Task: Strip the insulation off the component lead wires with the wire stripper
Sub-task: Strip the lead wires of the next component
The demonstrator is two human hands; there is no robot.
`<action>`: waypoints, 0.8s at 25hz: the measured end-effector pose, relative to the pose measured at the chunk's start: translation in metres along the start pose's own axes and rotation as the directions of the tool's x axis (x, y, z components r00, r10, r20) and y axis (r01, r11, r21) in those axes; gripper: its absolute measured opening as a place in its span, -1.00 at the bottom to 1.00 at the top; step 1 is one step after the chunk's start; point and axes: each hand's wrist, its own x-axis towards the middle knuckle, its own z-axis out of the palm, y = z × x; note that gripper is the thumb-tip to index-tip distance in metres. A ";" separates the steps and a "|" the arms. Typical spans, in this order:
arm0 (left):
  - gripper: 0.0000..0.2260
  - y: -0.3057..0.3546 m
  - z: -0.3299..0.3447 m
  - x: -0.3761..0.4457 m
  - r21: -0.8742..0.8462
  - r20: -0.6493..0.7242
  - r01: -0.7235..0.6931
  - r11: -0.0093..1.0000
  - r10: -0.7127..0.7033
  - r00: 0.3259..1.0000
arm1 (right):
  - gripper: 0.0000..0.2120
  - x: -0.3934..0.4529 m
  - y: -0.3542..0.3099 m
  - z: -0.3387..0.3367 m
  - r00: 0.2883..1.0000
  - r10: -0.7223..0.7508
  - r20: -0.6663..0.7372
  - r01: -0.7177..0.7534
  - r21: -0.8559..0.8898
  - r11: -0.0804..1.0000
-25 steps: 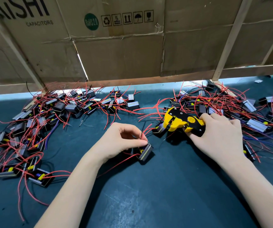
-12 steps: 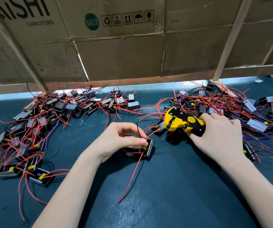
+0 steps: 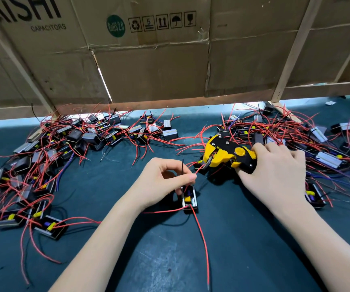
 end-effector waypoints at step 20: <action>-0.87 0.002 0.010 0.001 -0.080 -0.157 -0.190 0.978 0.176 0.972 | -0.58 -0.001 -0.002 0.001 0.996 -0.001 0.092 0.010 -0.098 0.995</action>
